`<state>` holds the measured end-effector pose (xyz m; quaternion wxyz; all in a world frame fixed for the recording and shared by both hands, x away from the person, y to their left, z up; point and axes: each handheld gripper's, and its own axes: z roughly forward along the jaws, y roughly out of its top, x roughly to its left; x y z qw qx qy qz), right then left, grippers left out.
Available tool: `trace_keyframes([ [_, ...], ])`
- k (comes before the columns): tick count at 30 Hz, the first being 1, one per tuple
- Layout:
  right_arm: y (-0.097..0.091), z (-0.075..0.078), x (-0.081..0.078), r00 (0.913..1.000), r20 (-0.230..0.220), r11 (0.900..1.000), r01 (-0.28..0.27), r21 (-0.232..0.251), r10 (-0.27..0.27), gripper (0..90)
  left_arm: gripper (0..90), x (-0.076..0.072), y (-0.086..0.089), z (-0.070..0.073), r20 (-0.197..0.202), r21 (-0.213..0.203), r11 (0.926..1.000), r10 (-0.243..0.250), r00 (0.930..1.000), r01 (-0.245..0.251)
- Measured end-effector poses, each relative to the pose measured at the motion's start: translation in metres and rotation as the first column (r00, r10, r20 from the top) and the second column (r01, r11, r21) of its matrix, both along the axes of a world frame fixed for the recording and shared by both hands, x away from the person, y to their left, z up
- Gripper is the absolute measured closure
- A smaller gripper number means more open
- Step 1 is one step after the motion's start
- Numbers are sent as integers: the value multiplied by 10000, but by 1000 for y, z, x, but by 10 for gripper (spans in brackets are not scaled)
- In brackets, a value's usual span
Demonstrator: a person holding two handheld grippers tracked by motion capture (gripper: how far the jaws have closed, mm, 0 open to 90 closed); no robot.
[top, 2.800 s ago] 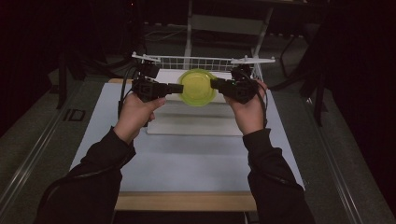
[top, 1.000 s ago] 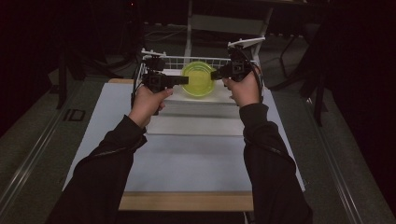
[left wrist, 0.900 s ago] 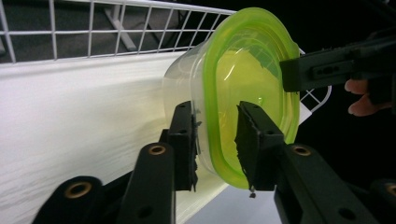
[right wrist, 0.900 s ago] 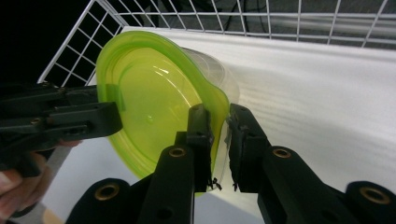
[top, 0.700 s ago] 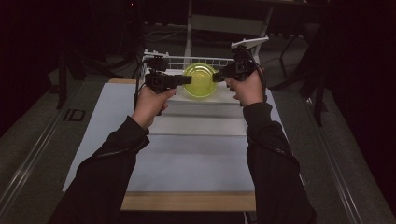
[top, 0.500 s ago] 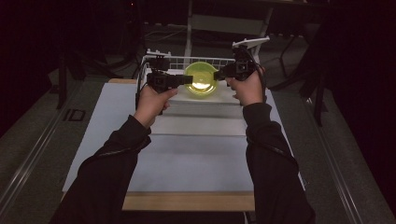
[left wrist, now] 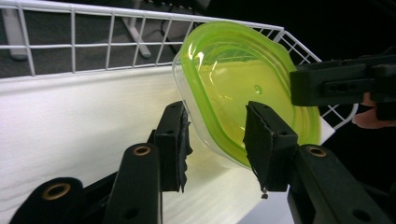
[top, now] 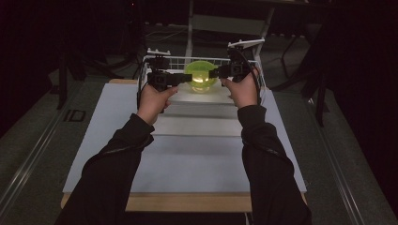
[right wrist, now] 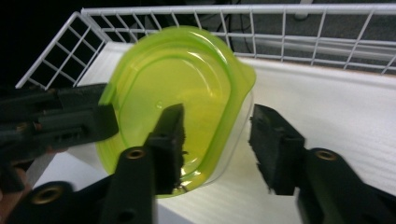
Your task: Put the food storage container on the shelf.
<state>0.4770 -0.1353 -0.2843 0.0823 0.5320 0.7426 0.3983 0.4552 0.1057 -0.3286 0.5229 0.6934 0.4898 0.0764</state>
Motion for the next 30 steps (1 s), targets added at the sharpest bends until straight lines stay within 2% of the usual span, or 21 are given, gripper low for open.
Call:
trace_keyframes([
  [2,0,0,0,9998,188,10000,39,-63,-38,505,512,1,-1,0,42,15,10000,56,10000,-56],
  [6,2,-4,2,9998,168,9996,-68,-269,72,472,475,1,-3,-1,110,57,10000,81,9999,-81],
  [12,0,-7,4,9997,220,9999,71,-106,-68,459,443,0,-2,0,281,121,9999,120,9995,-124],
  [17,-1,-6,2,9994,342,9999,75,83,-78,454,422,-1,0,4,559,154,9992,348,9978,-358],
  [23,1,-5,-1,9992,377,9997,-105,223,97,454,409,-4,2,6,795,233,9986,459,9958,-479],
  [30,5,-8,-5,9984,239,9979,-519,390,510,454,387,-10,4,9,949,39,9994,334,9949,-339],
])
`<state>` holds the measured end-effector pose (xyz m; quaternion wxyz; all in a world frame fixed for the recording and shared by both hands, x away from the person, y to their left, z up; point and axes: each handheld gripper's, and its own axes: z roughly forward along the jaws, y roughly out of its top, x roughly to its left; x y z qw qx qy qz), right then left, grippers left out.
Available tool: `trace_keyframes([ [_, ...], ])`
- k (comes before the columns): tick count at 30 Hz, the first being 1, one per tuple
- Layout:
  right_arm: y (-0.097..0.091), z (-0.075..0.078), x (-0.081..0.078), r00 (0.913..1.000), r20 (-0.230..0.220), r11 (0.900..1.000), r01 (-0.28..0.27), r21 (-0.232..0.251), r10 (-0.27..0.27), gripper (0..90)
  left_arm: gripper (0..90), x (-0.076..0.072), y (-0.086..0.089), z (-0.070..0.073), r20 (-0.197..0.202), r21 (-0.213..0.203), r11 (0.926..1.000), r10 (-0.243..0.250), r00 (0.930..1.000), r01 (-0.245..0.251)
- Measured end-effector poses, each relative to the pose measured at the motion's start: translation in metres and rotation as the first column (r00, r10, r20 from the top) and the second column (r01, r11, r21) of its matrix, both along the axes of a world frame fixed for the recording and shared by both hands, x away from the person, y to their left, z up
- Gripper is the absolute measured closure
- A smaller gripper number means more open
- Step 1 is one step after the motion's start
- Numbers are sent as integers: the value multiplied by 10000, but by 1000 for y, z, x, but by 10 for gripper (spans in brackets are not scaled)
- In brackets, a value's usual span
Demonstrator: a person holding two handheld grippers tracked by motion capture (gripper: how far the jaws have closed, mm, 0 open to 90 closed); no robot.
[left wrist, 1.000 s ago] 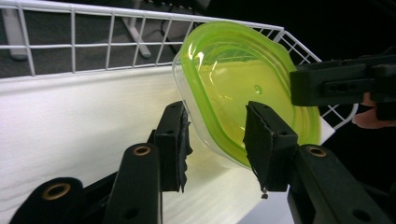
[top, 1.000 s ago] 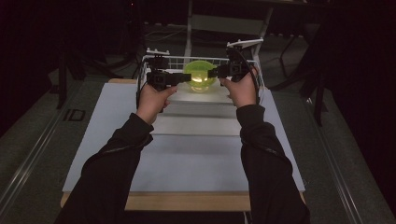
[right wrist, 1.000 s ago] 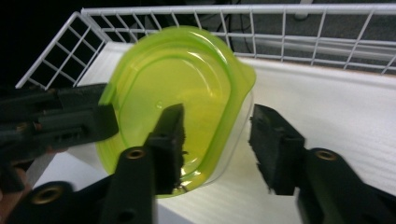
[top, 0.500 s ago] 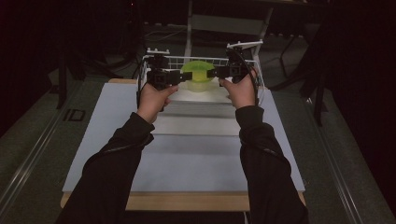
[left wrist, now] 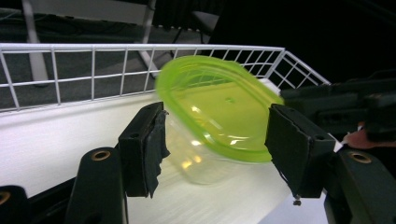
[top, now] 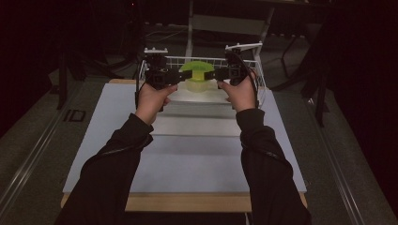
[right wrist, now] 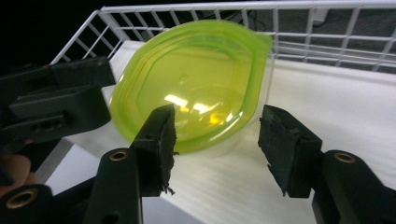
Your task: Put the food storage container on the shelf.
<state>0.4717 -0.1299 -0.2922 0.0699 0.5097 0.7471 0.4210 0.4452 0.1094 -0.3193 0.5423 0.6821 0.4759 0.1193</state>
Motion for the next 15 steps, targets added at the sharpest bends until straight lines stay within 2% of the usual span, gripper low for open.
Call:
trace_keyframes([
  [5,3,1,-6,9999,143,10000,-34,-51,35,452,309,-6,1,1,486,25,9990,-454,9978,454],
  [8,3,2,-10,9994,334,9998,-101,-143,105,410,255,-10,-1,0,846,136,9990,-445,9954,435],
  [11,2,2,-14,9987,503,9997,-111,-206,121,377,173,-15,-3,-2,944,338,9979,-588,9938,559],
  [12,1,2,-15,9984,553,9997,-130,-229,142,363,171,-17,-2,-3,960,421,9973,-635,9934,597],
  [15,-2,2,-20,9969,744,9989,-236,-407,265,305,171,-24,-2,-5,1025,250,9973,-718,9921,696],
])
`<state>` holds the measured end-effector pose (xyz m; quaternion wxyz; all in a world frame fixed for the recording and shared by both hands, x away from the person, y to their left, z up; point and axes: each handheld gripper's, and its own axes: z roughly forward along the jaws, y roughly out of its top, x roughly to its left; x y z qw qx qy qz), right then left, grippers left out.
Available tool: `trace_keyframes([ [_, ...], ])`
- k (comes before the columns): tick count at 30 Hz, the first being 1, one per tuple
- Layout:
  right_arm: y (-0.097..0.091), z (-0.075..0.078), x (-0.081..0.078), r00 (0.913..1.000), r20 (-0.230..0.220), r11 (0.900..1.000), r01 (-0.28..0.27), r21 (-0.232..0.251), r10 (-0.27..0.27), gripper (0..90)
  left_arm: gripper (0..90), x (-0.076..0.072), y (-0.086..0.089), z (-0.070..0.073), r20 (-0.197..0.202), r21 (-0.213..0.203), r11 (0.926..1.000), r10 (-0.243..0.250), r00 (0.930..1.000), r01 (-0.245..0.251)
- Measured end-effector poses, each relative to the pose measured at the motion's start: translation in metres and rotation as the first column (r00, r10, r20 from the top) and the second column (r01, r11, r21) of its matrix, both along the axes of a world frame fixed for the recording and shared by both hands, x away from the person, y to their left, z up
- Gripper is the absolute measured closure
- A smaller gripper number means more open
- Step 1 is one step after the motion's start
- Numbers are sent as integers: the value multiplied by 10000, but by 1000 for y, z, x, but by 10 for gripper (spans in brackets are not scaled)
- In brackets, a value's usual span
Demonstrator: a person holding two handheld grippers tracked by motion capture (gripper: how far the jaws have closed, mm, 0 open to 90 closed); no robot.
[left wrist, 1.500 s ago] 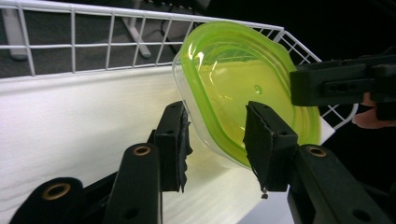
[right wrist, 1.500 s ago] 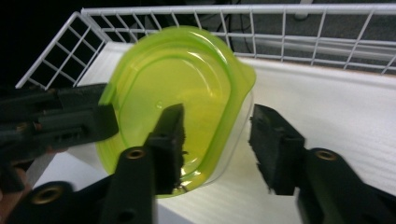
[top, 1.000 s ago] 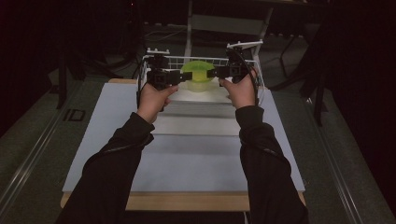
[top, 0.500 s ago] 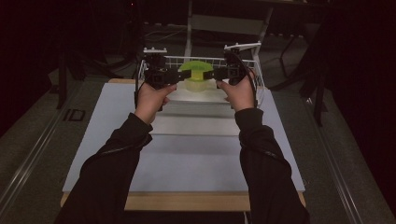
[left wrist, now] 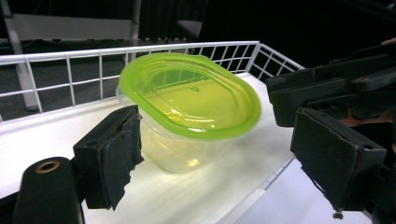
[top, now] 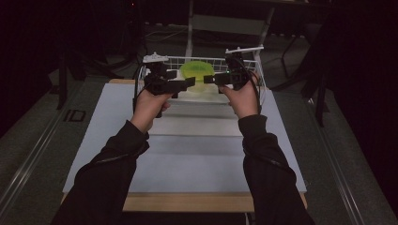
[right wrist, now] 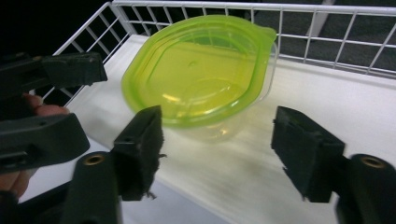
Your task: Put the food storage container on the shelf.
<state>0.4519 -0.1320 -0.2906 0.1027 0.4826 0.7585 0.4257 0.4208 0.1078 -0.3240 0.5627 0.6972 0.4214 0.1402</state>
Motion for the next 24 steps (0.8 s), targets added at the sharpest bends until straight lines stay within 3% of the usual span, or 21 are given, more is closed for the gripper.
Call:
trace_keyframes([
  [3,-3,-2,-6,9993,88,9994,-352,5,352,261,159,-8,1,-3,186,-139,9998,-123,9998,125],
  [7,-5,-7,-14,9980,332,9985,-543,-69,545,210,146,-19,1,-5,463,63,9994,-334,9984,331],
  [12,-7,-12,-24,9954,599,9972,-735,-137,742,197,139,-31,0,-8,727,135,9981,-609,9955,601],
  [16,-8,-14,-34,9929,804,9961,-869,-147,878,199,101,-40,-1,-14,719,100,9968,-793,9943,787],
  [24,-8,-32,-51,9868,825,9903,-1391,-67,1392,200,96,-58,1,-27,955,255,9922,-1241,9877,1222],
])
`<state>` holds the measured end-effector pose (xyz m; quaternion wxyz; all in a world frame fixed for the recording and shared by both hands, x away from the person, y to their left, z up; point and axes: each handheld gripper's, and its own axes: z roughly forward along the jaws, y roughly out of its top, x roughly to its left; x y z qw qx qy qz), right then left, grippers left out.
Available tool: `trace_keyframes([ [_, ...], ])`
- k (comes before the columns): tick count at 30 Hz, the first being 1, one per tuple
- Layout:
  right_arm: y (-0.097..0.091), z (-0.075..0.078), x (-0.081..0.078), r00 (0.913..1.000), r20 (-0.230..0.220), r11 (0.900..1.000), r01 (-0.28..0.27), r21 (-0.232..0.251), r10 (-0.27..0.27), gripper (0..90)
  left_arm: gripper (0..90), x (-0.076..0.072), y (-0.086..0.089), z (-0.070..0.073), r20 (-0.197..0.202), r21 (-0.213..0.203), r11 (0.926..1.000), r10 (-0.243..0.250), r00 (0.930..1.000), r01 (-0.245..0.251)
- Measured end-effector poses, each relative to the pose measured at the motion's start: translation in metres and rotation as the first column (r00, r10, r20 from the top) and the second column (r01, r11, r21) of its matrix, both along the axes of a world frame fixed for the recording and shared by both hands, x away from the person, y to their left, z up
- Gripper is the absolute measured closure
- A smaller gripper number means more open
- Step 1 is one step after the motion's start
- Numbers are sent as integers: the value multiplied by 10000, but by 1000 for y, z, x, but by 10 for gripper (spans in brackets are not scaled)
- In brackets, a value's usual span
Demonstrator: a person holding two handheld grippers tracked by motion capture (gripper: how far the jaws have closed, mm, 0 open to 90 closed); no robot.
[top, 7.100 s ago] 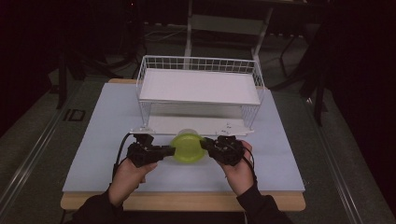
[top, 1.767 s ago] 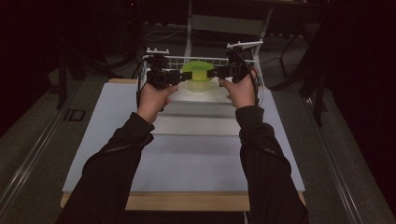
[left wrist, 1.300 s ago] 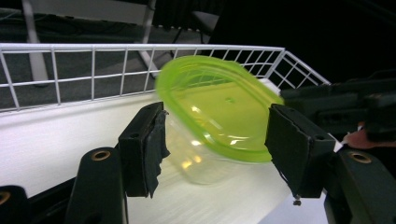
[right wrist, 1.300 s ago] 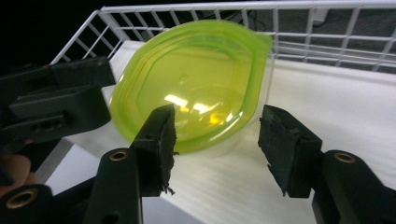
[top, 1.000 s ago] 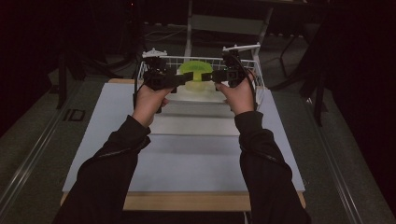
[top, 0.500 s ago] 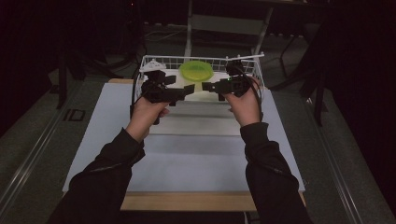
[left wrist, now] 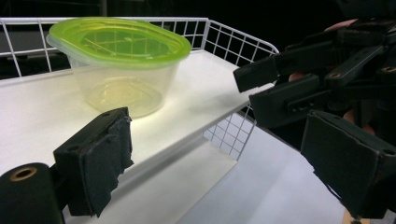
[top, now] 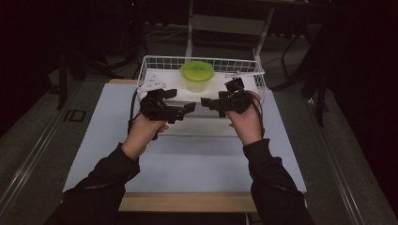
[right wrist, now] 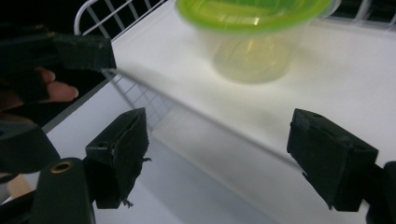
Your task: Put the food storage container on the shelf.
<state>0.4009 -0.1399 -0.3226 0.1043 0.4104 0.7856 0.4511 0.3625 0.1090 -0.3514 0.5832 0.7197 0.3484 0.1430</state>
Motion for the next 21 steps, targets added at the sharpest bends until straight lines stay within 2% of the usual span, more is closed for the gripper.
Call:
trace_keyframes([
  [7,0,-21,-18,9988,70,9989,-478,19,478,200,96,-18,5,-17,0,82,9988,-481,9988,481],
  [13,-1,-46,-36,9960,-9,9955,-889,-314,890,194,96,-33,7,-31,22,374,9960,-809,9967,807],
  [15,-2,-54,-44,9948,84,9937,-1009,-490,1014,190,96,-37,8,-35,39,283,9950,-957,9954,955],
  [18,-3,-64,-52,9931,126,9920,-1162,-497,1169,189,96,-46,8,-41,52,273,9939,-1070,9942,1069],
  [21,-4,-74,-60,9913,237,9900,-1282,-588,1297,189,96,-53,7,-51,61,413,9910,-1279,9918,1275],
])
